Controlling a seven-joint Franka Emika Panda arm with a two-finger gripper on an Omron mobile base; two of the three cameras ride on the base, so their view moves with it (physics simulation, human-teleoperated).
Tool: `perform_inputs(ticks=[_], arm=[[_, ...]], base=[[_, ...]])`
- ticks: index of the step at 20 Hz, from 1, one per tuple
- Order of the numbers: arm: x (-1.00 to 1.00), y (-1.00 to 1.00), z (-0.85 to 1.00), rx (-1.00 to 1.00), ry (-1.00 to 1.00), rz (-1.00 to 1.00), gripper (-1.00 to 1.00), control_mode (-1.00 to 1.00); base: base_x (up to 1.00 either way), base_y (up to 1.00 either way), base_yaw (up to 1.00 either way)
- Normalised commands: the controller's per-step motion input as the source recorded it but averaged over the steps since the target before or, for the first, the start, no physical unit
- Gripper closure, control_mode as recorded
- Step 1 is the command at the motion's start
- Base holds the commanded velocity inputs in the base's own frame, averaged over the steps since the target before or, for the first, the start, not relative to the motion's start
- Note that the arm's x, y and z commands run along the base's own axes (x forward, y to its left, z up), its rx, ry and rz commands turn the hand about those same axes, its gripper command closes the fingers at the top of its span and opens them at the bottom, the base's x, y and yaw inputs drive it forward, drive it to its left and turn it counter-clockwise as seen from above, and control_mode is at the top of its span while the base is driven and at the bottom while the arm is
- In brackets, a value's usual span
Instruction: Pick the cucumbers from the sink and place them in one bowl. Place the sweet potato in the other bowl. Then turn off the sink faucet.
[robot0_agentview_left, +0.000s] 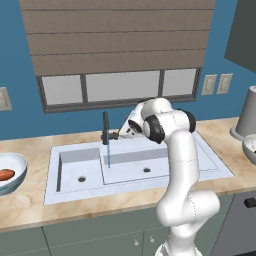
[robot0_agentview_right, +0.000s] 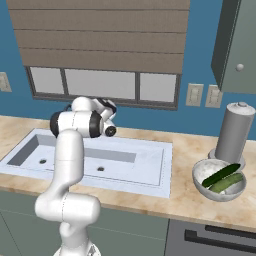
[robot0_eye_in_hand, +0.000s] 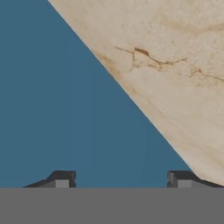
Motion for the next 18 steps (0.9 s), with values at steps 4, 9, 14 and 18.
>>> perform_inputs(ticks=[4,9,14,18], arm=[[0.01,0.58,0.0,0.0,0.0,0.0,-1.0,-1.0],[0.1,0.68,0.03,0.0,0.0,0.0,-1.0,-1.0],[0.39,0.61,0.42,0.0,0.0,0.0,-1.0,-1.0],[0.46,0.53,0.82,0.0,0.0,0.0,-1.0,-1.0]], base=[[0.0,0.0,0.0],[0.0,0.0,0.0],[0.0,0.0,0.0],[0.0,0.0,0.0]])
